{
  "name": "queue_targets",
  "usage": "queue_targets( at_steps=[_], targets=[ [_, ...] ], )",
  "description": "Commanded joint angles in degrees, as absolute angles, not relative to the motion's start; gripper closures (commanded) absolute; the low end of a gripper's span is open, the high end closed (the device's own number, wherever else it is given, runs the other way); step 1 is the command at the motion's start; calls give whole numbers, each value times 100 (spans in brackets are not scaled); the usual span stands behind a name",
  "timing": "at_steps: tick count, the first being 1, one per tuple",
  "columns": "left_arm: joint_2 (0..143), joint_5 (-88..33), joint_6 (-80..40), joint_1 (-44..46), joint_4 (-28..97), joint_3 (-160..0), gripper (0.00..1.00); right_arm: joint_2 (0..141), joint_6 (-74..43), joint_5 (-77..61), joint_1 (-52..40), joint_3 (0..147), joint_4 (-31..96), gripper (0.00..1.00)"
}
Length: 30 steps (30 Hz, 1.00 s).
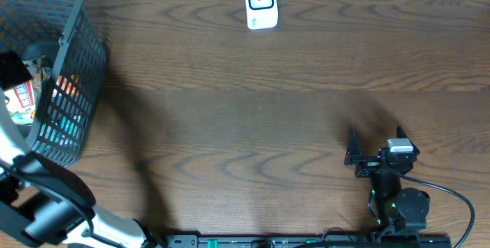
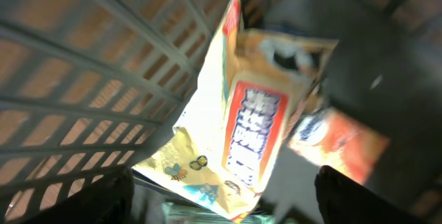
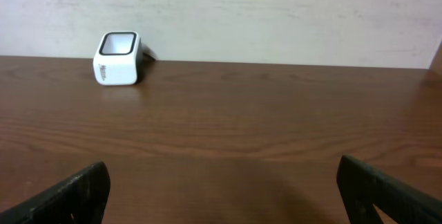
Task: Scan the item barcode
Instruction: 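Lower the left gripper into the basket and grasp a snack packet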
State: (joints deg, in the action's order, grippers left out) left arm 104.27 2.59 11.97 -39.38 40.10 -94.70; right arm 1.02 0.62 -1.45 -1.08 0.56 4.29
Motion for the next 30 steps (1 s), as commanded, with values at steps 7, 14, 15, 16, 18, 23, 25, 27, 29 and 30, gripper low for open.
queue_targets(
  at_steps=[7,14,15,16,18,23,25,27,29,30],
  targets=[
    [11107,808,2141,-3741,4125,-9402,21,78,47,-102,-145,36,443,1],
    [11627,1125,2377,-3618,4158,-9395,21,78,49,-102,-145,36,443,1],
    [11701,1135,2408,-3594,4156,-9395,21,78,47,-102,-145,36,443,1],
    [11762,1168,2447,-3570,4152,-9395,21,78,47,-102,-145,36,443,1],
    [11887,1369,2510,-3500,4112,-9395,21,78,49,-102,-145,36,443,1],
    [12158,1822,2506,-3424,3959,-9395,25,78,49,-102,-145,36,443,1],
    [12256,1898,2506,-3433,3916,-9395,26,78,49,-102,-145,36,443,1],
    [12328,1922,2506,-3437,3889,-9395,34,78,49,-102,-145,36,443,1],
    [12359,1920,2504,-3437,3868,-9395,45,78,49,-102,-145,36,443,1],
    [12361,1918,2502,-3437,3844,-9397,52,78,49,-102,-145,36,443,1]
  ],
)
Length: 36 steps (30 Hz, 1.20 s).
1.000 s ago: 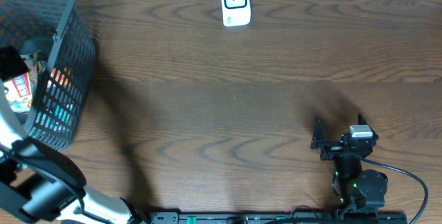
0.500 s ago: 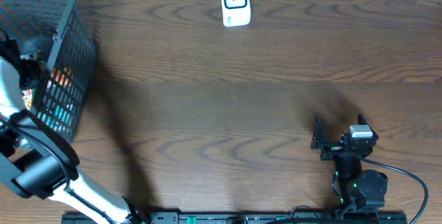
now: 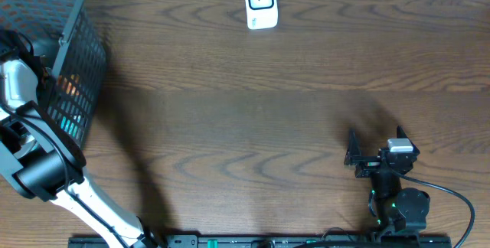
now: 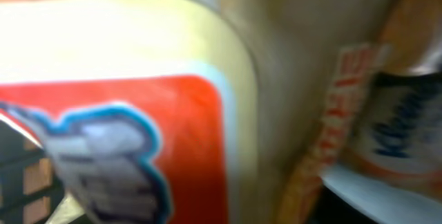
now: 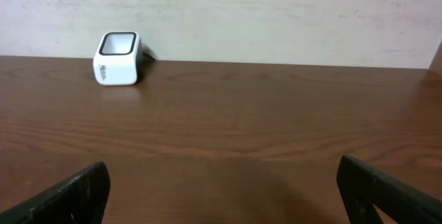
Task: Scan the item barcode
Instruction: 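Lower the left gripper into the basket and grasp a snack packet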
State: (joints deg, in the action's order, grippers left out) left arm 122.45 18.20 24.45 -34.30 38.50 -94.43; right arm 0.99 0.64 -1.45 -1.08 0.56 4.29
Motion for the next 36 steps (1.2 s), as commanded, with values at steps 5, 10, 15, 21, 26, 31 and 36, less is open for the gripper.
queue_targets(
  at_steps=[5,10,15,21,26,31,36],
  targets=[
    [12359,1918,2497,-3437,3833,-9397,79,78,49,-102,-145,36,443,1],
    [12320,1916,2106,-3435,3852,-9397,93,78,49,-102,-145,36,443,1],
    [11891,1907,1474,-3420,3822,-9400,93,78,49,-102,-145,36,443,1],
    [10881,1068,928,-3420,3682,-9400,93,78,49,-102,-145,36,443,1],
    [9850,207,775,-3420,3500,-9400,93,78,49,-102,-145,36,443,1],
    [8941,187,-34,-3420,3350,-9400,93,78,49,-102,-145,36,443,1],
    [7985,-408,-1186,-3420,3236,-9400,93,78,49,-102,-145,36,443,1]
  ],
)
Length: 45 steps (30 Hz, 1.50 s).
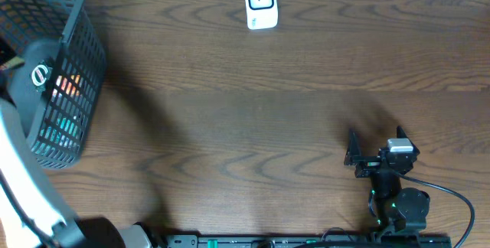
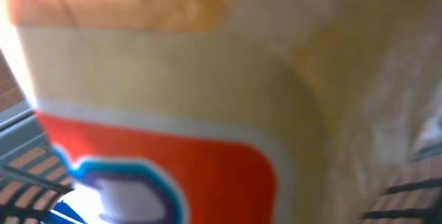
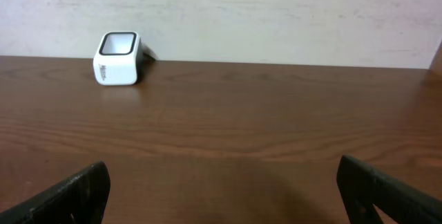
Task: Scan the item barcode
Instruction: 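Lower the left gripper into the basket and grasp a snack packet, then lift the packet out and carry it to the white scanner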
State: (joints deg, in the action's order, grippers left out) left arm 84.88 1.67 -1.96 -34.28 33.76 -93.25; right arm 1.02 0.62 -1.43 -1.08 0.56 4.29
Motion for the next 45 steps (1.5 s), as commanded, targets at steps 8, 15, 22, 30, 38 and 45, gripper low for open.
queue_targets(
  at_steps=[8,15,22,30,38,45],
  targets=[
    [6934,-3100,-2947,-2810,2176,-9400,93,78,49,-102,-145,36,443,1],
    [6984,-3105,-2899,-1238,2246,-9397,93,78,49,-102,-145,36,443,1],
    [7544,-3057,-1785,266,2829,-9397,93,78,49,-102,-145,36,443,1],
    [8781,-1850,-1612,1693,3933,-9397,93,78,49,-102,-145,36,443,1],
    [9988,-1850,-1817,2639,4167,-9397,93,78,49,-102,-145,36,443,1],
    [10934,-1828,-2060,3144,3815,-9397,92,78,49,-102,-145,36,443,1]
  ],
)
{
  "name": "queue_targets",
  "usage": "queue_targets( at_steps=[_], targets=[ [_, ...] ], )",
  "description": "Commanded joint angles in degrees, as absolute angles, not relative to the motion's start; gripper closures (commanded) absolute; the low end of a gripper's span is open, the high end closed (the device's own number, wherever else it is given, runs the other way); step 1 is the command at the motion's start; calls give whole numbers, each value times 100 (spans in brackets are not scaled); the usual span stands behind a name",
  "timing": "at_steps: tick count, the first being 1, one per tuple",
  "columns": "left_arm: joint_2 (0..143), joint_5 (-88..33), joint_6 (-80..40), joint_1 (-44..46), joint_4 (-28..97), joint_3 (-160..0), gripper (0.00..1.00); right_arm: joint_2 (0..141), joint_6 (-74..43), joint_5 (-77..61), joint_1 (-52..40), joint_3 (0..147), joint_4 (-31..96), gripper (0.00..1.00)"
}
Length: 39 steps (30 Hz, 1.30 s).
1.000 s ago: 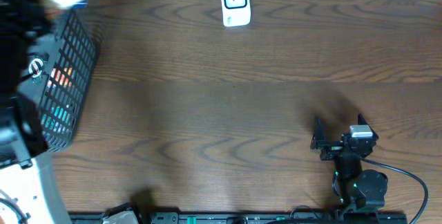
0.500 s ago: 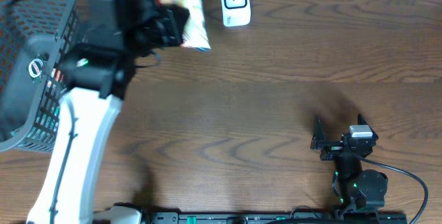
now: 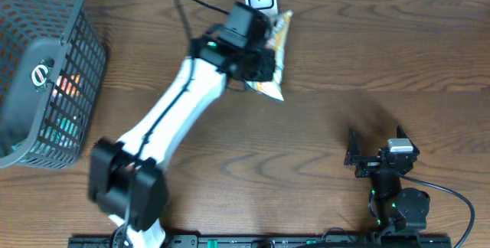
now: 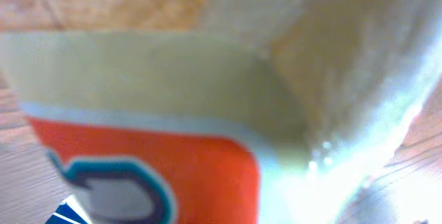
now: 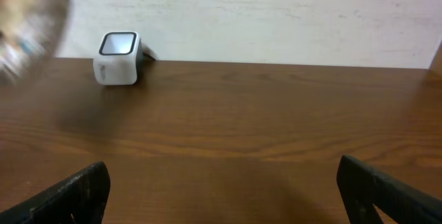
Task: Scan the item barcode
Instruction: 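Lift the packet out and carry it to the white scanner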
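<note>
A cream and red snack packet [image 3: 276, 53] hangs just in front of the white barcode scanner at the table's far edge, and my left gripper [image 3: 259, 60] is shut on it. The packet [image 4: 207, 113] fills the left wrist view as a blur, hiding the fingers. In the right wrist view the scanner [image 5: 117, 48] stands at the back left, with the packet [image 5: 27, 30] a blur at the left edge. My right gripper [image 5: 224, 196] rests open at the front right [image 3: 366, 156], holding nothing.
A dark mesh basket [image 3: 53, 87] with several other packets stands at the far left. The left arm [image 3: 176, 118] stretches diagonally from the front left up to the scanner. A pale wall runs behind the table's far edge.
The left arm has gone from the basket at the far left to the scanner at the back centre, with the snack packet in its gripper. The right arm has not moved.
My left gripper was open over a cream and red packet inside the basket. Then it was close down on the packet, then held it up at the basket. Now the packet is at the scanner. The right gripper stayed open and still throughout.
</note>
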State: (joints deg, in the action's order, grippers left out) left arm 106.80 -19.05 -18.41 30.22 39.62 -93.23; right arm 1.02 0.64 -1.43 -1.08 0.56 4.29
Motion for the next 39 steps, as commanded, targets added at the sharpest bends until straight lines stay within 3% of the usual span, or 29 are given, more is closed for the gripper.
queue_targets(
  at_steps=[1,13,15,22,28,31,39],
  targets=[
    [11034,-1828,-2145,3175,3754,-9397,93,78,49,-102,-145,36,443,1],
    [11618,-473,-2521,3218,3789,-9397,91,78,49,-102,-145,36,443,1],
    [11616,-421,-2519,3216,3787,-9397,66,78,49,-102,-145,36,443,1],
    [11430,-425,-2517,3199,3830,-9404,56,78,49,-102,-145,36,443,1],
    [10873,-421,-2517,3083,3820,-9470,56,78,47,-102,-145,36,443,1],
    [10503,-384,-2515,2941,3811,-9470,68,78,49,-102,-145,36,443,1],
    [10208,-189,-2515,2689,3990,-9467,68,78,49,-102,-145,36,443,1]
  ],
)
